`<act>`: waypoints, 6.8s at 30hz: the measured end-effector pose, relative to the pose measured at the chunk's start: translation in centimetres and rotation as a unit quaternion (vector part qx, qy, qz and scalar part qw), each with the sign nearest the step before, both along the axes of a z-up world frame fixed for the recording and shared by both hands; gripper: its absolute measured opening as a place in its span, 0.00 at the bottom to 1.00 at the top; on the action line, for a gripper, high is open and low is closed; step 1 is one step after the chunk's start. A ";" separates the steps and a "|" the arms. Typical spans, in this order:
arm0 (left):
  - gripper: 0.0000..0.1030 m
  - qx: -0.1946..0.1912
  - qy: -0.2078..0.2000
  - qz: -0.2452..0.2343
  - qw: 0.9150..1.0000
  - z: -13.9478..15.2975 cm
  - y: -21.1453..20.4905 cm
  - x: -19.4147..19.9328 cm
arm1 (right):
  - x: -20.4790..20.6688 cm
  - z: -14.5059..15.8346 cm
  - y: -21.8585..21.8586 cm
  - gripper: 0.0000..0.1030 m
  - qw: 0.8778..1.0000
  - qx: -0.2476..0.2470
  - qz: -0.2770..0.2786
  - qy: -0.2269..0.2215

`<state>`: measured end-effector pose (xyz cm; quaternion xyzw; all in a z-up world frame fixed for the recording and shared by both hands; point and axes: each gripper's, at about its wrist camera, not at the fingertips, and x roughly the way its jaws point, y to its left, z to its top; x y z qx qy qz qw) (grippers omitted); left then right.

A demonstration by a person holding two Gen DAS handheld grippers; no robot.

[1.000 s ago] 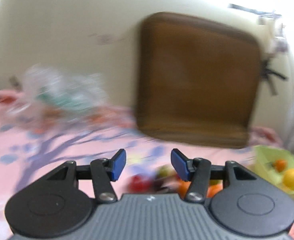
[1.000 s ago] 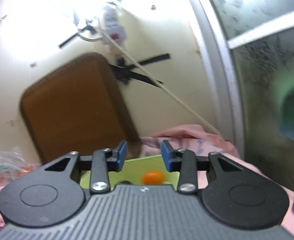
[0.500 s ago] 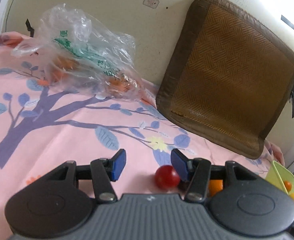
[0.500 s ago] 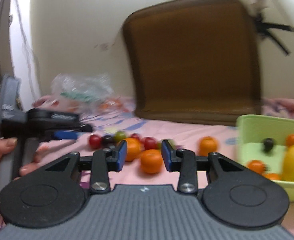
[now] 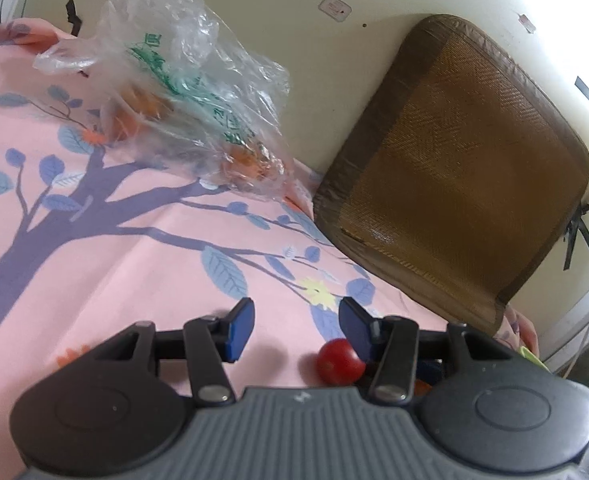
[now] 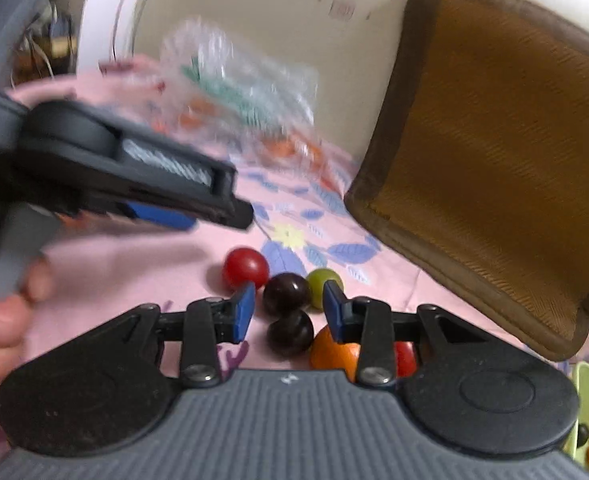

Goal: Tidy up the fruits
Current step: 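Grasp a red cherry tomato with the left gripper while the right grasps a dark plum tomato, then drop the red tomato into the bowl with the left gripper while the right drops the plum tomato, then grasp a tangerine with the right gripper while the left gripper grasps another tangerine, then release both tangerines into the bowl, right gripper and left gripper together, then grasp a tangerine with the right gripper while the left gripper grasps a dark cherry tomato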

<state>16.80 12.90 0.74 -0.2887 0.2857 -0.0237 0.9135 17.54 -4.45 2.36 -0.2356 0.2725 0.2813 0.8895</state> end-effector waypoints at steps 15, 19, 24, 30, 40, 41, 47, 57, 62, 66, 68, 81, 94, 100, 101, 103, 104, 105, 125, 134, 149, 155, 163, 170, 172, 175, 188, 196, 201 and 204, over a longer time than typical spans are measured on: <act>0.45 0.061 0.006 -0.005 0.998 0.3 -1.6 0.4 | -6.7 2.1 -7.5 0.30 0.988 0.147 -0.050 -0.018; 0.49 0.135 0.003 -0.014 0.991 0.8 -3.8 0.8 | -7.6 0.8 -8.9 0.31 0.986 0.149 -0.070 0.007; 0.49 0.185 -0.012 -0.017 0.982 1.2 -5.2 0.4 | -6.5 -0.2 -9.4 0.31 0.980 0.170 -0.087 0.061; 0.49 0.216 -0.052 -0.039 0.974 1.7 -6.3 -0.9 | -6.4 -0.2 -10.1 0.31 0.972 0.199 -0.092 0.079; 0.31 0.197 0.014 -0.091 0.976 0.9 -6.2 1.1 | -6.3 -0.2 -10.8 0.32 0.971 0.207 -0.087 0.084; 0.29 0.195 0.011 -0.095 0.976 0.8 -6.2 1.1 | -6.3 -0.2 -10.8 0.32 0.971 0.207 -0.087 0.084; 0.28 0.205 -0.032 -0.087 0.974 1.3 -6.3 -0.5 | -6.2 -0.2 -11.0 0.31 0.970 0.210 -0.087 0.087; 0.28 0.163 -0.071 -0.125 0.976 2.3 -7.5 -4.1 | -6.1 -0.2 -10.7 0.31 0.970 0.206 -0.089 0.095; 0.28 0.113 -0.068 -0.150 0.980 3.2 -8.4 -4.9 | -7.0 0.5 -11.9 0.31 0.969 0.217 -0.105 0.059; 0.28 0.087 -0.073 -0.185 0.976 4.5 -10.8 -4.3 | -8.0 2.2 -14.9 0.31 0.963 0.236 -0.127 0.019; 0.28 0.078 -0.077 -0.207 0.972 5.1 -12.7 -3.5 | -8.6 3.0 -17.1 0.31 0.961 0.230 -0.155 -0.021; 0.30 0.124 -0.047 -0.316 0.939 6.2 -29.4 4.5 | -7.9 2.1 -25.2 0.32 0.943 0.210 -0.245 -0.081; 0.47 0.094 -0.071 -0.250 0.961 8.1 -23.5 4.2 | -8.5 2.3 -25.4 0.46 0.938 0.217 -0.249 -0.104; 0.47 0.118 -0.071 -0.142 0.980 7.9 -13.1 0.2 | -9.2 2.4 -25.6 0.46 0.931 0.228 -0.253 -0.131; 0.47 0.126 -0.065 -0.122 0.982 7.5 -11.6 -0.5 | -9.3 2.4 -25.6 0.45 0.930 0.229 -0.254 -0.137; 0.47 0.134 -0.045 -0.087 0.986 6.1 -8.7 -1.6 | -9.4 2.4 -25.6 0.44 0.927 0.231 -0.256 -0.148; 0.47 0.133 -0.032 -0.076 0.988 5.4 -7.5 -1.8 | -9.5 2.5 -25.5 0.43 0.926 0.235 -0.254 -0.153; 0.47 0.133 -0.019 -0.067 0.989 4.7 -6.8 -1.8 | -9.4 2.6 -25.5 0.41 0.925 0.238 -0.254 -0.153; 0.46 0.272 -0.076 -0.219 0.934 4.2 -11.5 -0.4 | 3.1 4.8 -14.2 0.37 0.992 0.002 -0.098 0.074; 0.46 0.291 -0.067 -0.318 0.900 3.5 -12.9 0.8 | 6.6 3.6 -12.3 0.41 0.989 -0.080 -0.046 0.116; 0.39 0.276 -0.053 -0.312 0.907 3.7 -12.2 1.4 | 6.0 3.4 -12.2 0.33 0.990 -0.079 -0.022 0.110; 0.39 0.222 -0.073 -0.305 0.923 7.6 -12.9 1.5 | 4.5 8.1 -15.9 0.33 0.996 -0.005 -0.059 0.070; 0.39 0.206 -0.102 -0.344 0.911 10.8 -21.1 1.5 | 2.2 10.8 -25.9 0.33 0.982 0.045 -0.179 0.038; 0.40 0.213 -0.071 -0.369 0.902 9.4 -28.8 3.5 | 1.0 8.5 -31.9 0.34 0.966 0.084 -0.235 0.066; 0.40 0.224 -0.058 -0.367 0.901 8.5 -30.2 4.1 | 0.8 7.6 -32.5 0.34 0.963 0.096 -0.240 0.075; 0.41 0.224 -0.042 -0.363 0.903 7.2 -31.4 5.0 | 1.3 6.6 -33.0 0.34 0.960 0.118 -0.240 0.088; 0.48 0.189 -0.057 -0.289 0.937 9.7 -25.3 4.6 | 2.6 6.8 -32.2 0.35 0.957 0.168 -0.221 0.087; 0.48 0.189 -0.056 -0.185 0.963 10.9 -14.4 1.1 | 0.5 9.3 -30.4 0.35 0.962 0.174 -0.200 0.056; 0.48 0.187 -0.041 -0.132 0.973 9.7 -8.7 -1.3 | -1.2 10.5 -27.1 0.35 0.969 0.181 -0.162 0.047; 0.48 0.183 -0.030 -0.121 0.975 8.4 -6.9 -2.0 | -2.0 10.2 -24.2 0.35 0.973 0.185 -0.131 0.055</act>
